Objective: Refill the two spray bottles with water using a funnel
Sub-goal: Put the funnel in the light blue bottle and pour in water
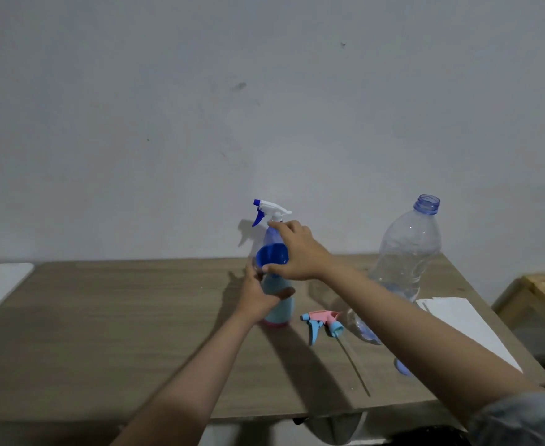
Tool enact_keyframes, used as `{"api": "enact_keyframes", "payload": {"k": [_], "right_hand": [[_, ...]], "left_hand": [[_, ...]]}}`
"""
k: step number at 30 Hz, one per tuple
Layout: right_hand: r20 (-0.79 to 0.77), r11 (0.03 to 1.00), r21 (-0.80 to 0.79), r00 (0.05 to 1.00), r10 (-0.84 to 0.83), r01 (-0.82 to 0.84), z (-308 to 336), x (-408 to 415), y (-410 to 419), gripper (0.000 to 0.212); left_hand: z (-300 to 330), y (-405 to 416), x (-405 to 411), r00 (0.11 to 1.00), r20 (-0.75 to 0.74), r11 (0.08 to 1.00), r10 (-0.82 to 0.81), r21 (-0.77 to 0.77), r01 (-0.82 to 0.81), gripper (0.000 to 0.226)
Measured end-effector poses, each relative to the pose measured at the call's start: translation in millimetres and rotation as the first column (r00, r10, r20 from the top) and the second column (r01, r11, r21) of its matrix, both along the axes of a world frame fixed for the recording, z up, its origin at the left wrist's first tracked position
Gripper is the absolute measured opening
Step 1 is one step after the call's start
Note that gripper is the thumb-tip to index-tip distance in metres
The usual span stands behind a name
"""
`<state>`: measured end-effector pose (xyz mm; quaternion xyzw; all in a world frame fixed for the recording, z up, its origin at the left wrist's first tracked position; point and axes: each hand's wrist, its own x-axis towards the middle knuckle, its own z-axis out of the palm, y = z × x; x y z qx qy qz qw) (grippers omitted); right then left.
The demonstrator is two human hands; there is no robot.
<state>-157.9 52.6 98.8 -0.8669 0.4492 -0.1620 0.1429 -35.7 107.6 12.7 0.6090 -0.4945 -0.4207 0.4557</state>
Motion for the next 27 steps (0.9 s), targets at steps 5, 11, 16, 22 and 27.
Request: {"api": "enact_keyframes", "payload": {"k": [5,11,16,22,27], "right_hand": [[-0.245,0.984,0.166,0.969,-0.022,0.065,-8.5,19.3,-19.5,0.103],[-0.147,0.976,0.213,0.989,-0.009,0.04,-7.8,20.8,-20.1,0.086],[0.099,0.979,0.177,0.988,-0.12,0.101,6.5,-7.3,-1.7,0.069],[0.49,0.924,0.299,0.793,-0.363,0.238,-38.8,-44.0,39.8,0.047],[0.566,0.814,0.477,0.592,-0.573,0.332,-106.5,-52.2,80.7,0.055]], "left_hand": [[-14.3,-5.6,-0.2,0.992,0.098,0.987,0.074,0.132,-0.087,0.061],[-25.3,-3.0,0.5,0.968,0.239,0.992,0.071,0.082,-0.093,0.063],[-27.5,-0.9,4.9,0.947,0.313,0.993,0.077,0.062,-0.101,0.058],[-25.9,2.2,5.8,0.904,0.423,0.997,0.067,0.009,-0.078,0.056],[-30.7,1.4,6.6,0.902,0.425,0.997,0.081,-0.022,-0.08,0.055]]}}
